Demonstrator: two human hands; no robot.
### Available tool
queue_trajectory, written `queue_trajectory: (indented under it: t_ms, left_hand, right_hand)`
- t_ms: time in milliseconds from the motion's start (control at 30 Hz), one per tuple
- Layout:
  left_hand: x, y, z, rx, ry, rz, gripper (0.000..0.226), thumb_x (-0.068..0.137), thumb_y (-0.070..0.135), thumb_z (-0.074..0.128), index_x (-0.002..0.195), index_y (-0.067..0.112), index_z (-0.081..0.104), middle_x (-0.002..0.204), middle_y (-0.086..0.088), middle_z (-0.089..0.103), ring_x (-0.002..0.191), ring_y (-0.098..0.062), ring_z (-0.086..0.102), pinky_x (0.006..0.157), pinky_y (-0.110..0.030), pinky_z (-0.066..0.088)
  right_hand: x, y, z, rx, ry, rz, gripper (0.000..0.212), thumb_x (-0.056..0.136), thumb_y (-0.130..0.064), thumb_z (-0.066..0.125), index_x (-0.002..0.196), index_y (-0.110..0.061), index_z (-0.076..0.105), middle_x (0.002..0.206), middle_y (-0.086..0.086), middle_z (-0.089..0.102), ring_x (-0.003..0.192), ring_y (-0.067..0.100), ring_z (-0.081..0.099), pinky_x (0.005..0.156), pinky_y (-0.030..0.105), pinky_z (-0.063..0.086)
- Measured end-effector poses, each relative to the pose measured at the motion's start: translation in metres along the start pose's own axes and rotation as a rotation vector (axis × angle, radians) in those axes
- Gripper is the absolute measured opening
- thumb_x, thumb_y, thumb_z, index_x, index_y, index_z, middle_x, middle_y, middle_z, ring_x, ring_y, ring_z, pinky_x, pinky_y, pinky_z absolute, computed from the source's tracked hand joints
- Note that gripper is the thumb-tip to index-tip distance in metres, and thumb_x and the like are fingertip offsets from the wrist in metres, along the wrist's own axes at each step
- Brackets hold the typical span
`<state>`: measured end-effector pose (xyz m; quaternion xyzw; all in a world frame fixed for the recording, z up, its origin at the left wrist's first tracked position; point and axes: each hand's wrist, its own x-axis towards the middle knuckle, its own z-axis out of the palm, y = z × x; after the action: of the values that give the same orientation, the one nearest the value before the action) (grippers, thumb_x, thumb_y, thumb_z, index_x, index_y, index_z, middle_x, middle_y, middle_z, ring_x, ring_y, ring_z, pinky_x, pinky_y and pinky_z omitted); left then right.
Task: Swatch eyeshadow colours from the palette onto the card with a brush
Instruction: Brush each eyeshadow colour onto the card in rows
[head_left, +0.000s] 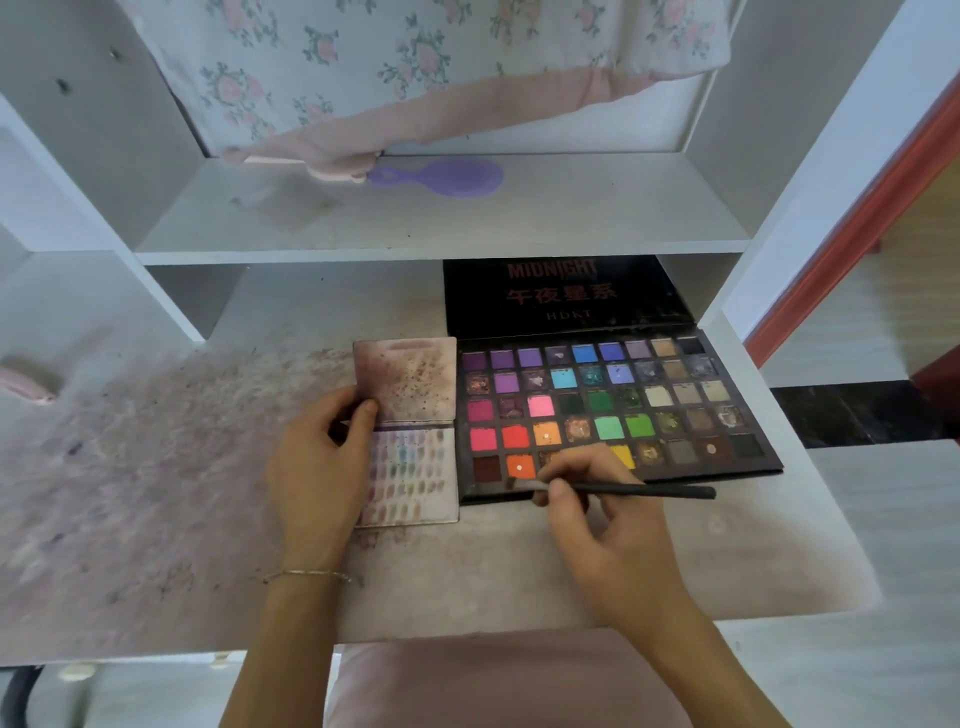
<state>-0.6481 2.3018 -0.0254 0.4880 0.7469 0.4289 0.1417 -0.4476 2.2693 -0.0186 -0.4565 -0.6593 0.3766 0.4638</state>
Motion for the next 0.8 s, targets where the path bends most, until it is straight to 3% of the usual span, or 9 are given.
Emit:
queue_trajectory:
  t_ms: [67,133,233,333,433,633,800]
  left_hand:
    - [0.000,0.000,0.000,0.004,0.001,0.007,0.023,0.088,0.019,0.057,0.108,0.015,0.066,0.089,0.010,0.059,0.074,-0.003,0.049,0.062,-0.009,0.031]
    - [0.000,0.000,0.000,0.006,0.003,0.009,0.023,0.088,0.019,0.057,0.108,0.015,0.067,0.087,0.012,0.057,0.075,-0.004,0.050,0.063,-0.009,0.031]
    - [0.001,-0.002,0.000,-0.005,0.004,0.011,0.021,0.087,0.020,0.058,0.106,0.016,0.067,0.087,0.012,0.058,0.077,-0.007,0.054,0.065,-0.016,0.038]
    - [0.002,-0.003,0.001,-0.020,0.000,0.006,0.021,0.087,0.020,0.058,0.105,0.017,0.068,0.087,0.010,0.061,0.080,-0.011,0.058,0.073,-0.026,0.043]
    - [0.002,-0.003,0.001,-0.025,0.001,0.010,0.021,0.087,0.021,0.057,0.106,0.018,0.067,0.089,0.010,0.062,0.081,-0.012,0.059,0.075,-0.027,0.045]
    - [0.002,-0.003,0.002,-0.017,0.008,0.000,0.021,0.087,0.022,0.057,0.105,0.019,0.067,0.086,0.013,0.060,0.080,-0.010,0.057,0.073,-0.025,0.042]
    - [0.001,-0.001,0.002,-0.019,0.009,0.001,0.021,0.087,0.022,0.057,0.105,0.020,0.067,0.087,0.013,0.060,0.080,-0.010,0.058,0.075,-0.027,0.045]
  right_hand:
    - [0.001,-0.001,0.011,0.016,-0.065,0.015,0.008,0.077,-0.035,0.047,0.083,-0.034,0.052,0.080,-0.012,0.059,0.075,0.012,0.057,0.067,0.023,0.047]
    - [0.004,-0.004,0.019,0.007,-0.087,0.009,0.003,0.078,-0.032,0.051,0.080,-0.032,0.052,0.081,-0.011,0.057,0.073,0.007,0.057,0.064,0.016,0.045]
    - [0.009,-0.006,0.028,-0.020,-0.091,-0.010,0.015,0.078,-0.019,0.056,0.075,-0.033,0.052,0.083,-0.011,0.058,0.071,0.001,0.054,0.061,0.008,0.041]
    - [0.011,-0.006,0.035,-0.058,-0.144,0.003,0.015,0.077,-0.022,0.056,0.074,-0.036,0.052,0.080,-0.012,0.058,0.075,0.006,0.055,0.062,0.014,0.044]
    - [0.011,-0.004,0.036,-0.089,-0.166,0.014,0.009,0.076,-0.023,0.056,0.074,-0.032,0.055,0.075,-0.011,0.058,0.077,0.008,0.054,0.065,0.020,0.045]
    - [0.011,-0.005,0.035,-0.169,-0.207,-0.010,0.019,0.078,-0.022,0.058,0.073,-0.038,0.051,0.074,-0.015,0.056,0.081,0.006,0.050,0.066,0.016,0.041]
    - [0.011,-0.005,0.036,-0.214,-0.244,-0.014,0.009,0.076,-0.027,0.053,0.073,-0.034,0.050,0.074,-0.029,0.052,0.080,0.002,0.046,0.067,0.009,0.035]
